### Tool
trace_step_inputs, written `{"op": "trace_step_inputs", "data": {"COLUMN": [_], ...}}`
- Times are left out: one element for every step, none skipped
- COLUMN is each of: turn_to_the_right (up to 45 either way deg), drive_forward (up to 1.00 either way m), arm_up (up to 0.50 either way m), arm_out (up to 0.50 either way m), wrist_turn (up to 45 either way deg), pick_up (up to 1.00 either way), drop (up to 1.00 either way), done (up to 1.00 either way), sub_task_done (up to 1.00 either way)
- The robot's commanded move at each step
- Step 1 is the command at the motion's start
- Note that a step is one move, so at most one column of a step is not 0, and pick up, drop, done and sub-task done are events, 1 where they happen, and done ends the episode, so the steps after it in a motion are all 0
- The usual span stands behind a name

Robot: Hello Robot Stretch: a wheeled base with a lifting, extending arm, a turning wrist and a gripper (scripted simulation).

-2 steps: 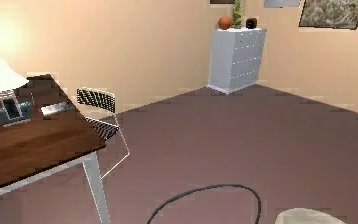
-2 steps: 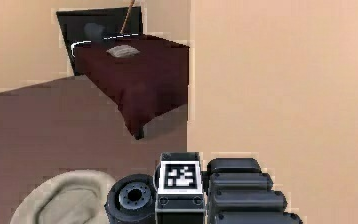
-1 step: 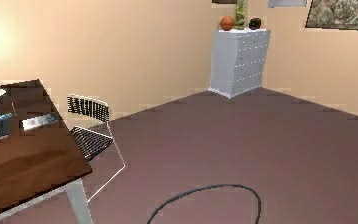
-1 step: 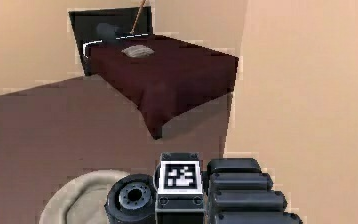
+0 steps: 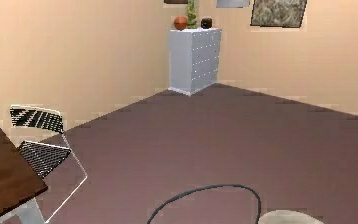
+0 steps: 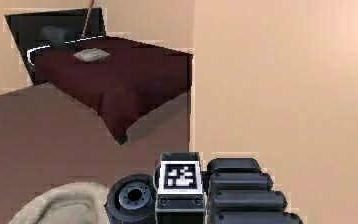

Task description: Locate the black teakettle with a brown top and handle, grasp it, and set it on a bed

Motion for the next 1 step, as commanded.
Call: {"op": "trace_step_inputs", "data": {"turn_to_the_right": [0.0], "drive_forward": [0.95], "arm_up": [0.00], "arm_out": [0.00], "wrist_turn": [0.0], "pick_up": [0.00], "drop": [0.00], "done": [0.00], "sub_task_done": [0.00]}}
